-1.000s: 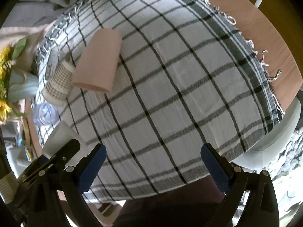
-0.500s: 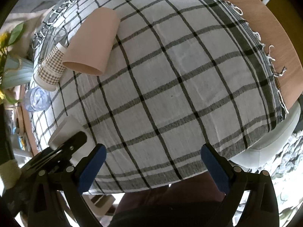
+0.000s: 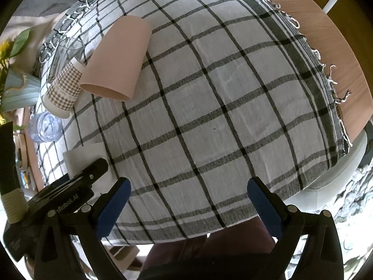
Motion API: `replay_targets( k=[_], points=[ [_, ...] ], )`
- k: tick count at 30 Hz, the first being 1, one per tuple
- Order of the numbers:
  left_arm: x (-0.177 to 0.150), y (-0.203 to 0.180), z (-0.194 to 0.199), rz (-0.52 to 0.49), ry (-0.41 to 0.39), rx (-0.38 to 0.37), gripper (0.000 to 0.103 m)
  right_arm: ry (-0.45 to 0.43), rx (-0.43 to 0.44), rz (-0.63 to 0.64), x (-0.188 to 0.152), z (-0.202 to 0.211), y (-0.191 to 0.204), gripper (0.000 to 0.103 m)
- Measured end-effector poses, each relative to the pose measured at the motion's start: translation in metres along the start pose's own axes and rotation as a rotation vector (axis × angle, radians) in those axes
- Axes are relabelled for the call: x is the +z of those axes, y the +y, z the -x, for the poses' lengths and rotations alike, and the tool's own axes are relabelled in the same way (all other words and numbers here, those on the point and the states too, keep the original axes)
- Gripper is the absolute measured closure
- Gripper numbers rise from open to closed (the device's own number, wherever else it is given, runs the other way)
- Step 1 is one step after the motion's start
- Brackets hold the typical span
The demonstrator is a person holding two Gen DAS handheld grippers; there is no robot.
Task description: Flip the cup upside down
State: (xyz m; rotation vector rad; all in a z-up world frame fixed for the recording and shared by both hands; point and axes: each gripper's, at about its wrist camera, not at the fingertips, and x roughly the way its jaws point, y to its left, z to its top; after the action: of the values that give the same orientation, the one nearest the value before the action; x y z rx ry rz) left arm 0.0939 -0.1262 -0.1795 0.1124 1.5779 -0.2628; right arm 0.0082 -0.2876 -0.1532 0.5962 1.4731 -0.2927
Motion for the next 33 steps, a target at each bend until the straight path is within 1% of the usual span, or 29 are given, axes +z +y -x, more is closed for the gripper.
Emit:
replay_targets(
  k=[4,7,8,11,17,22,25,28,33],
  points=[
    [-0.003,0.002,0.000,-0.005,-0.001,-0.004,0.020,0.001,-0.002,-0.003,-0.001,-0.001,0.002,0.002],
    [-0.011,0.008,0.002,-0.013,-0.013,-0.013,0.016,-0.005,-0.005,-0.001,-0.004,0.001,0.002,0.002],
    [-0.020,0.008,0.006,-0.013,-0.023,-0.015,0.015,-0.007,-0.004,-0.002,-0.004,0.003,0.001,0.002],
    [-0.027,0.007,0.017,-0.013,-0.053,-0.013,0.011,-0.029,-0.003,0.000,-0.009,0.012,-0.001,0.002],
    [-0.046,0.010,0.039,-0.010,-0.109,-0.033,0.009,-0.073,-0.012,-0.002,-0.016,0.030,-0.006,0.002],
    [-0.060,0.020,0.061,0.041,-0.172,-0.044,0.005,-0.121,-0.025,-0.010,-0.021,0.043,-0.007,0.002],
    [-0.068,0.031,0.070,0.077,-0.209,-0.024,0.002,-0.138,-0.030,-0.011,-0.024,0.047,-0.004,0.002],
    [-0.074,0.042,0.076,0.106,-0.242,0.009,0.002,-0.147,-0.030,0.005,-0.028,0.048,0.003,0.002],
    [-0.087,0.061,0.085,0.114,-0.293,0.072,0.002,-0.161,-0.021,0.068,-0.037,0.045,0.024,0.002]
  ],
)
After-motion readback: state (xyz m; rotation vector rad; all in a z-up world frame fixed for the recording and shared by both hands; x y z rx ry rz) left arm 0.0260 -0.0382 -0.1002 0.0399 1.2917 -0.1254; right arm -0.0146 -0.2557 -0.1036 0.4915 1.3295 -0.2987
